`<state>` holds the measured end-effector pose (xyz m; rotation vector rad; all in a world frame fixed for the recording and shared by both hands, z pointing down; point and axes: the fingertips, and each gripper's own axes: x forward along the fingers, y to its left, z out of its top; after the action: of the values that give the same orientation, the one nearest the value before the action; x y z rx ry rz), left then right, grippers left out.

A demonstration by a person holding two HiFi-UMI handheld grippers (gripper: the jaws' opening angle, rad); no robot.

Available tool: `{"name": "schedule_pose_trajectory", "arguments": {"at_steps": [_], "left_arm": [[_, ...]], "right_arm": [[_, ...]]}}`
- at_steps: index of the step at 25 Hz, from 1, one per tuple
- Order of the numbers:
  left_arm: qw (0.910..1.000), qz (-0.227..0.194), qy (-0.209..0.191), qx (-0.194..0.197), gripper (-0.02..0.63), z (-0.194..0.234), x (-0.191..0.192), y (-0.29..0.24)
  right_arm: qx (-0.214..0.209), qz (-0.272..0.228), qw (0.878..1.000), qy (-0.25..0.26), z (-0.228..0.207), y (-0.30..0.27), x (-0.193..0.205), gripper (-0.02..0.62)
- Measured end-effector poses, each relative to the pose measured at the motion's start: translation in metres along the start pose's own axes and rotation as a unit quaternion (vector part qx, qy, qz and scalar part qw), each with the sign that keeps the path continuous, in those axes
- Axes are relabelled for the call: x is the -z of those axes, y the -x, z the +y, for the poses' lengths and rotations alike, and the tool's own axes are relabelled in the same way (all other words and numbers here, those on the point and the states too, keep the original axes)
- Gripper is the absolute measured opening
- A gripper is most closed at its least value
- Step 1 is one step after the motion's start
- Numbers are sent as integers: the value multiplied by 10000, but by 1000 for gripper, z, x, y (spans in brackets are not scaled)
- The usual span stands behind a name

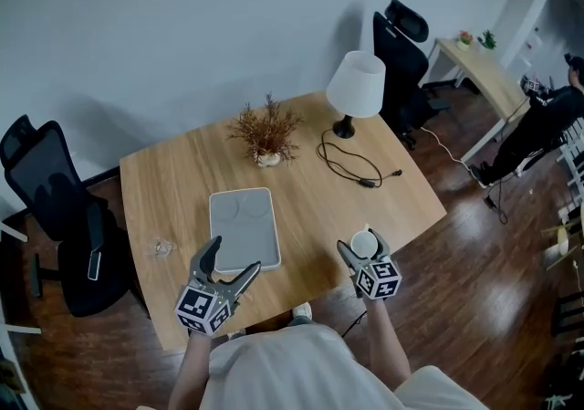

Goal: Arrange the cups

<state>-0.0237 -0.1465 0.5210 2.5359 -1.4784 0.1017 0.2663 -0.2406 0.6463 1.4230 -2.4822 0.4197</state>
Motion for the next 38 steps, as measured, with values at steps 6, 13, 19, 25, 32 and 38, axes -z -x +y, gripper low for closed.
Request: {"name": "schedule_pose_trajectory", "arguments": {"at_steps": [6, 13, 19, 25, 32, 38], "left_arm": [[10000, -16, -10, -88, 420, 22, 2, 15], [9988, -35, -99, -482, 420, 57, 5, 45], [9960, -57, -4, -893, 420, 76, 11, 77], [9926, -57, 117, -1204, 419, 86, 18, 100], [9897, -28, 247, -1407, 420, 89, 23, 110], [9866, -200, 325, -1586, 420, 96, 8, 108]], "right_arm": [[-222, -151, 9996, 64, 51, 33, -27, 430], [-814, -207, 9964, 141, 125, 32, -42, 430], [-1543, -76, 9873, 365, 187, -24, -46, 430], [-1952, -116, 9787, 626, 226, -95, -65, 430], [-2047, 99, 9751, 850, 229, -187, -68, 430], [-2063, 451, 9738, 842, 221, -241, -48, 431]]}}
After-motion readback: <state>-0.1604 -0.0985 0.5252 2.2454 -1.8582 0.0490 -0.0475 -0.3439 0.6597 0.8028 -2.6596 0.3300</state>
